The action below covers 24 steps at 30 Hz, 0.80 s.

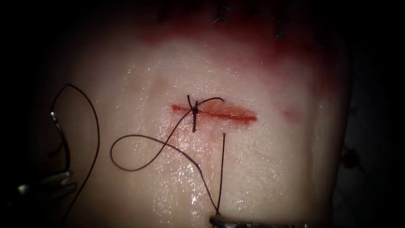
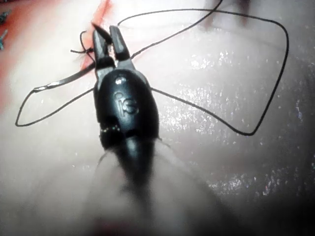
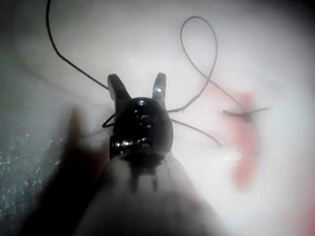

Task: Wound Closure
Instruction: Place right hand around suture near incision and pull away from wound over and over until a little tail is left above wound

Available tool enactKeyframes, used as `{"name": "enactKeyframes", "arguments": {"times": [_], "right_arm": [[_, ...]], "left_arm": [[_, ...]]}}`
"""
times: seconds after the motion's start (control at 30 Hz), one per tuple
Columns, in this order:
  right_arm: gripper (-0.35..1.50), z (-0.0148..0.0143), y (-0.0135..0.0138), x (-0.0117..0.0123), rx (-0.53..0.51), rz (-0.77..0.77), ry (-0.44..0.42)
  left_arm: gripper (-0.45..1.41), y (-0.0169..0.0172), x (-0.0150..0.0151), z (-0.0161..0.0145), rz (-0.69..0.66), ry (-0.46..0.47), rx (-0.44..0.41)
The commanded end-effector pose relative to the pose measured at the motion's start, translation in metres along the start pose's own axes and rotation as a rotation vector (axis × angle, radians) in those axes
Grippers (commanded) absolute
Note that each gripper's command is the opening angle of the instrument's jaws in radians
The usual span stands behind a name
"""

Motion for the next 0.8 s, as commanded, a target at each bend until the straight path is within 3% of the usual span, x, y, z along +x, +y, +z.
{"name": "enactKeyframes", "arguments": {"times": [0.03, 0.23, 0.27, 0.43, 0.73, 0.77, 0.8], "right_arm": [[1.36, 0.0, 0.003, -0.0019, -0.022, -0.024, -0.004], [1.33, 0.0015, 0.0062, -0.006, -0.033, -0.08, -0.033], [1.31, 0.0027, 0.0068, -0.0083, -0.023, -0.111, -0.048], [1.31, 0.0061, 0.0067, -0.0121, -0.009, -0.159, -0.061], [1.26, 0.0081, 0.0076, -0.0132, 0.004, -0.184, -0.086], [0.94, 0.0081, 0.0081, -0.013, 0.002, -0.19, -0.078], [0.51, 0.008, 0.0081, -0.013, 0.006, -0.196, -0.071]], "left_arm": [[-0.35, 0.0003, -0.0005, 0.001, 0.0, 0.001, 0.002], [-0.35, 0.0005, -0.0006, 0.0012, 0.002, 0.0, 0.006], [-0.35, 0.0005, -0.0007, 0.0011, 0.002, 0.001, 0.005], [-0.35, 0.0006, -0.0007, 0.0009, 0.004, -0.001, 0.003], [-0.35, 0.0005, -0.0007, 0.0009, 0.004, -0.001, 0.003], [-0.35, 0.0006, -0.0007, 0.0009, 0.005, -0.001, 0.003], [-0.35, 0.0006, -0.0007, 0.0008, 0.005, -0.001, 0.003]]}}
